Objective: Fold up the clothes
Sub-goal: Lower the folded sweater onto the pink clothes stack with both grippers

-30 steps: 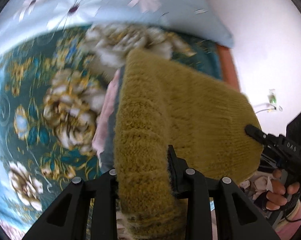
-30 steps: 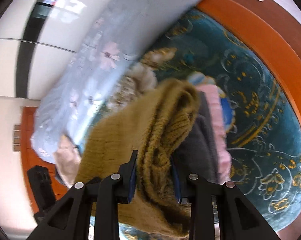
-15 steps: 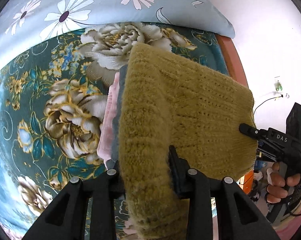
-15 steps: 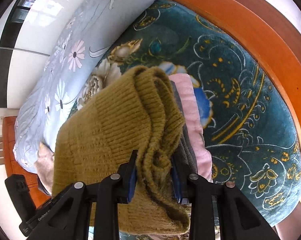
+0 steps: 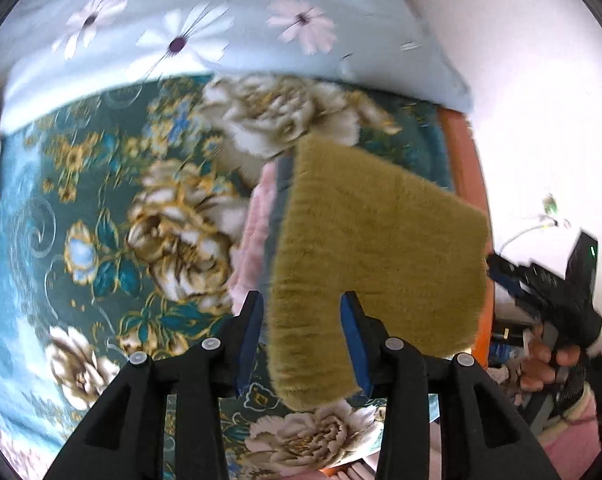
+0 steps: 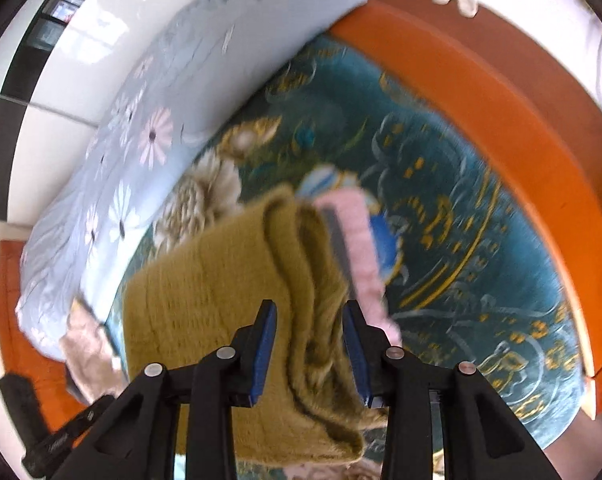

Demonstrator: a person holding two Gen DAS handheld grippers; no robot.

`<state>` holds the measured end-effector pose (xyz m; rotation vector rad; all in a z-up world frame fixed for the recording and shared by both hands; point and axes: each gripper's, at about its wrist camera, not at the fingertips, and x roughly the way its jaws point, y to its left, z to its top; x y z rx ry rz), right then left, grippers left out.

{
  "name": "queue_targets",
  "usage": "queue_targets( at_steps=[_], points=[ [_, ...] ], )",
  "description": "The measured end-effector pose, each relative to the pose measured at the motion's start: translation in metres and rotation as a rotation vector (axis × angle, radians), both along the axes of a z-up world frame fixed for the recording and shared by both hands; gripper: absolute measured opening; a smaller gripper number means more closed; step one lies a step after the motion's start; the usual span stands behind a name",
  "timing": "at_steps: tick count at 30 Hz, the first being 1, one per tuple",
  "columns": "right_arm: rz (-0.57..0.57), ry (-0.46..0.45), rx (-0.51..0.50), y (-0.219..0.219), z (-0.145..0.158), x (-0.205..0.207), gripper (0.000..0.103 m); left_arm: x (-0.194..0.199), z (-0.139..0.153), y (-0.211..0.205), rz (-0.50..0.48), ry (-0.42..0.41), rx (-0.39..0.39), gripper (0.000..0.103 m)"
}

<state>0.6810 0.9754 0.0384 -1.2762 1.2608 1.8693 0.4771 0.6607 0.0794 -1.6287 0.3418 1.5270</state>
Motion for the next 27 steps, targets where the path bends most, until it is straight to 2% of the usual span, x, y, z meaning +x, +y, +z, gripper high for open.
queue_targets(
  at_steps=[2, 4, 7, 9, 12, 15, 18, 23, 27],
  points=[
    [0.04, 0.021, 0.037, -0.004, 0.013, -0.01, 0.038, 0.014, 0.006, 0.006, -0.055, 0.0, 0.035, 0.041],
    [0.144, 0.046, 0.054, -0.021, 0.023, -0.03, 0.038, 0.03, 0.001, 0.014, -0.109, -0.009, 0.039, 0.041],
    [0.306, 0.048, 0.072, -0.053, 0.021, -0.051, 0.038, 0.039, -0.022, 0.017, -0.136, -0.015, -0.023, 0.041],
    [0.339, 0.013, 0.086, -0.058, 0.011, -0.06, 0.038, 0.036, -0.038, 0.013, -0.126, -0.016, -0.065, 0.041],
    [0.283, -0.049, 0.062, -0.044, -0.016, -0.059, 0.036, 0.027, -0.057, 0.008, -0.094, -0.039, -0.097, 0.041],
    [0.249, -0.073, 0.015, -0.03, -0.04, -0.06, 0.036, 0.026, -0.068, 0.01, -0.09, -0.053, -0.103, 0.041],
    [0.23, -0.093, -0.004, -0.021, -0.054, -0.065, 0.036, 0.028, -0.079, 0.019, -0.114, -0.031, -0.126, 0.041],
    [0.238, -0.111, -0.013, -0.015, -0.063, -0.073, 0.036, 0.034, -0.088, 0.028, -0.159, 0.008, -0.18, 0.041],
    [0.237, -0.068, 0.011, -0.022, -0.039, -0.065, 0.036, 0.033, -0.076, 0.022, -0.156, 0.005, -0.164, 0.041]
  ],
)
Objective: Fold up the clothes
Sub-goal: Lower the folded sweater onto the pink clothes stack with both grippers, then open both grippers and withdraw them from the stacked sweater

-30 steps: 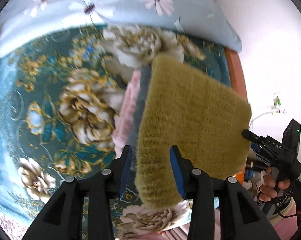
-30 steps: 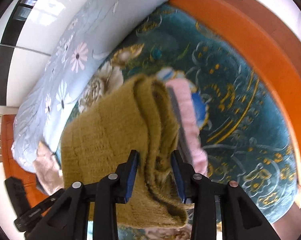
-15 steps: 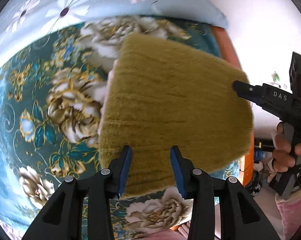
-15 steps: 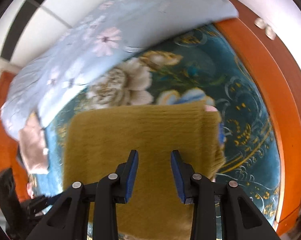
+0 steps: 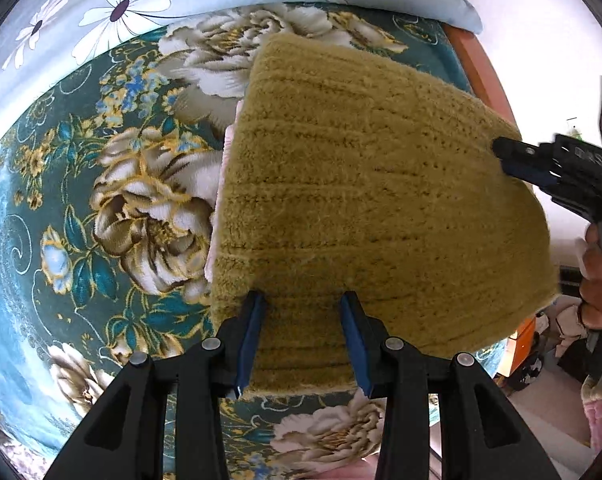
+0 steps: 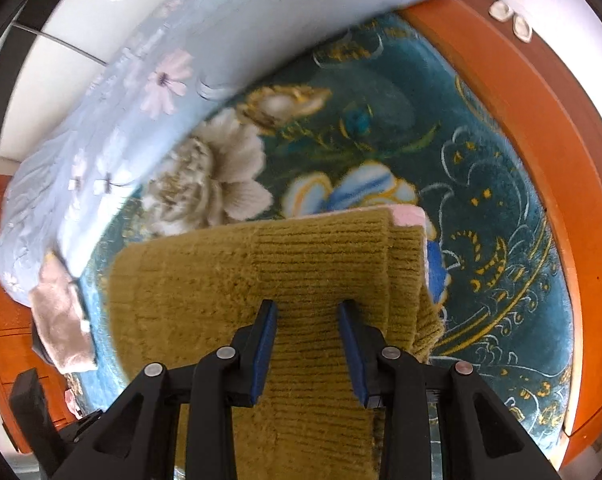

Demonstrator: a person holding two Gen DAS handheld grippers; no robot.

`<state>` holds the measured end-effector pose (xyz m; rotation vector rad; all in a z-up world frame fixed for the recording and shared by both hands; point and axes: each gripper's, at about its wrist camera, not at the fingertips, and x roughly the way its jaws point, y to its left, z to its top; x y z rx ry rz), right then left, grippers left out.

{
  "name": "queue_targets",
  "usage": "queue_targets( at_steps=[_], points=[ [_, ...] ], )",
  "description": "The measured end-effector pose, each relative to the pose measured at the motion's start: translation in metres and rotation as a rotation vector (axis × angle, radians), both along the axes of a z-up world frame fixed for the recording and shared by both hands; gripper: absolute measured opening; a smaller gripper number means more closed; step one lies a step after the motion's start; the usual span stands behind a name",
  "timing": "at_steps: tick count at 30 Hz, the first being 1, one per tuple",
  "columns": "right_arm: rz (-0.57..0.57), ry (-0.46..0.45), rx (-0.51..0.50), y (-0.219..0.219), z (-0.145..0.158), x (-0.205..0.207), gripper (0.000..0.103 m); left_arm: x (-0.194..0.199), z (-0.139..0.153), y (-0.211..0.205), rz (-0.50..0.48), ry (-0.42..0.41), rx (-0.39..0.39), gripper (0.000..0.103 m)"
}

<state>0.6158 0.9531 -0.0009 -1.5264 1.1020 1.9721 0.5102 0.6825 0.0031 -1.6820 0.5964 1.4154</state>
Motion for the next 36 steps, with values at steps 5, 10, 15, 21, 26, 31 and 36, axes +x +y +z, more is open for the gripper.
queue_targets(
  at_steps=[5, 10, 15, 21, 26, 31, 36],
  points=[
    [0.041, 0.071, 0.029, -0.033, 0.033, 0.028, 0.036, 0.004, 0.014, -0.006, 0.008, -0.011, 0.04, 0.041],
    [0.088, 0.043, 0.031, -0.059, 0.029, 0.045, 0.036, 0.013, 0.019, -0.007, 0.004, -0.005, 0.042, 0.041],
    [0.055, 0.002, 0.017, -0.056, 0.018, 0.044, 0.036, 0.019, 0.032, -0.012, -0.019, 0.034, 0.052, 0.041],
    [0.09, 0.057, 0.033, -0.071, 0.053, 0.042, 0.036, 0.035, 0.047, -0.028, -0.037, 0.085, 0.072, 0.041],
    [0.194, 0.075, 0.034, -0.112, 0.071, 0.049, 0.036, 0.047, 0.046, -0.046, -0.057, 0.109, 0.057, 0.041],
    [0.265, 0.032, 0.012, -0.152, 0.061, 0.057, 0.036, 0.051, 0.046, -0.061, -0.042, 0.116, 0.057, 0.041],
    [0.286, -0.031, 0.017, -0.173, 0.042, 0.063, 0.036, 0.051, 0.044, -0.076, -0.02, 0.137, 0.06, 0.051]
  ],
)
